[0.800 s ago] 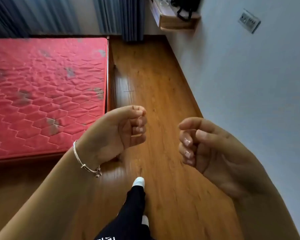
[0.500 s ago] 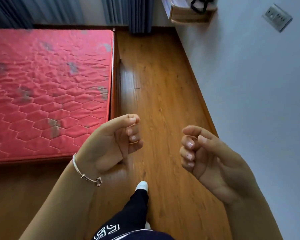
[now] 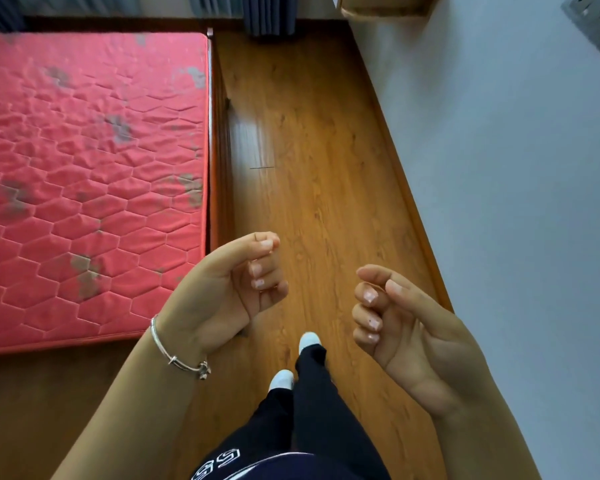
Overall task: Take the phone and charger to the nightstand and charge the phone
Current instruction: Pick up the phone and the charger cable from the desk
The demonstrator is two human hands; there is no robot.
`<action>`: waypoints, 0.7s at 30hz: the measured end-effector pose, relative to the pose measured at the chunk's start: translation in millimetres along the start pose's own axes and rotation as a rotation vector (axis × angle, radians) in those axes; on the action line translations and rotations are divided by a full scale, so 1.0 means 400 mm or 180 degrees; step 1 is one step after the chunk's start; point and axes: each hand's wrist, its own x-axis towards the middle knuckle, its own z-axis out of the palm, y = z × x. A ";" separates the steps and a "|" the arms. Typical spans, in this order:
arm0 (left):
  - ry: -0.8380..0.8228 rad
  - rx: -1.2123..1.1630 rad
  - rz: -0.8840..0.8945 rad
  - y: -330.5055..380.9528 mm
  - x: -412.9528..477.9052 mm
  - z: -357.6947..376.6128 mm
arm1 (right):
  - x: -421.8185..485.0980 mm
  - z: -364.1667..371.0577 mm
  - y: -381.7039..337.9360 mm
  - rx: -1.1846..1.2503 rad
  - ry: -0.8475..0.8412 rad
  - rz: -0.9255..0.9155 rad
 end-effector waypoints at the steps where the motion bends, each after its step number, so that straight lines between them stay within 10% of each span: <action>1: 0.0014 -0.0059 0.0020 0.005 0.019 0.000 | 0.020 -0.005 -0.012 0.0019 -0.0004 0.0022; 21: 0.0539 -0.0225 0.0554 0.191 0.372 0.015 | 0.405 -0.092 -0.322 0.0017 -0.0250 0.0283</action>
